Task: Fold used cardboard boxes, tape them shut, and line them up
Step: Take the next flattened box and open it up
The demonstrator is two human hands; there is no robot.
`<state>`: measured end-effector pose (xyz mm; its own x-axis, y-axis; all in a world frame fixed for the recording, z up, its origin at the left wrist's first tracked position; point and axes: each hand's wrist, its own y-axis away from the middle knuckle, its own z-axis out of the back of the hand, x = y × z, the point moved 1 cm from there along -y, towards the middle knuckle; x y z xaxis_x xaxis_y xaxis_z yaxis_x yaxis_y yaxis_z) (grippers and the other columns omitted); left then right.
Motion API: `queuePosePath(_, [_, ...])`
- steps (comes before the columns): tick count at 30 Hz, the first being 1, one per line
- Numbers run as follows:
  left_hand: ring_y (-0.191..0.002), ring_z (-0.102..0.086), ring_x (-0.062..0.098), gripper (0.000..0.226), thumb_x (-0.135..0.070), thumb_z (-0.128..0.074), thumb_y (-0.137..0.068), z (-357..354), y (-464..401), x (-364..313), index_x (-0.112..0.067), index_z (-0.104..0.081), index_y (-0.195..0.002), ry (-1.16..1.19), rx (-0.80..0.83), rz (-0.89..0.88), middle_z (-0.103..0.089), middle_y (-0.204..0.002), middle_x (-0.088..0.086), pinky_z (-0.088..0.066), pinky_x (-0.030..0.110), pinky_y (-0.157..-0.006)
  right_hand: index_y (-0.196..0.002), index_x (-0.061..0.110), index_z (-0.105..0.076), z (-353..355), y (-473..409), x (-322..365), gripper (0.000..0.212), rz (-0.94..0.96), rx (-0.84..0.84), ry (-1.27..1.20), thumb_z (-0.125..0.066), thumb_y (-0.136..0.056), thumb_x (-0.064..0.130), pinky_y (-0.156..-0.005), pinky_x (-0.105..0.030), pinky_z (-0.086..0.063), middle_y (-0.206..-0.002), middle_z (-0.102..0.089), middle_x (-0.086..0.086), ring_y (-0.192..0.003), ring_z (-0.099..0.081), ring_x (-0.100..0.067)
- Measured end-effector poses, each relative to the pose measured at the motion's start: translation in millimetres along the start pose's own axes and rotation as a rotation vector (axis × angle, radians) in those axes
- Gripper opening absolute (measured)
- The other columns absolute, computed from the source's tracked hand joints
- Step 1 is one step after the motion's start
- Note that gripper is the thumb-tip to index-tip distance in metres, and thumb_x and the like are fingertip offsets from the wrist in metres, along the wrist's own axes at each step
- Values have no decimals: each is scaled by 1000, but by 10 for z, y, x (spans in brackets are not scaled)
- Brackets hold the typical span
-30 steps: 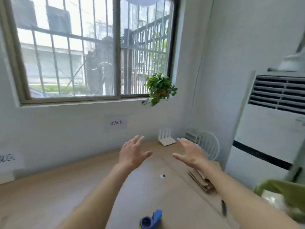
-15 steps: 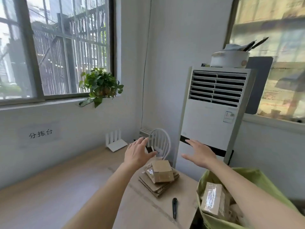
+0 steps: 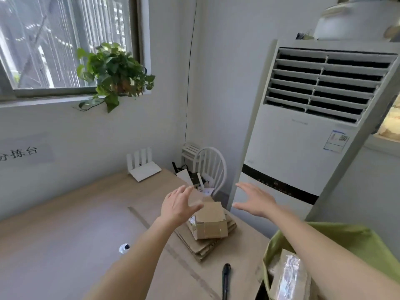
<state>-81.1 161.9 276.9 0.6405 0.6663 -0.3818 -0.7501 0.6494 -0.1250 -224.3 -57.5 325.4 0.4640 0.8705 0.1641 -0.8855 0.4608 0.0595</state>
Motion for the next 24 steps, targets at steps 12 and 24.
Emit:
queuePosePath(12, [-140,-40,22,79,-70,-50,-90,-1775,-734,398,-33,-26,-155,41,194,328,-34,-158,-1,-40,41,-111,-157,34,-27,-1472,-1903,-556,89,188,320,-24,-68,-83,63,-117,-43,-35,-164,-29,9,-147,-35,-18])
queuePosePath(24, [-133,-48,23,86,-70,-51,-88,-3350,-1080,358,-35,-14,-158,209,378,687,-38,-154,0,-49,39,-98,-161,28,-16,-2874,-3444,-860,109,400,479,24,-73,-76,68,-124,-43,-20,-169,-15,2,-153,-20,-20])
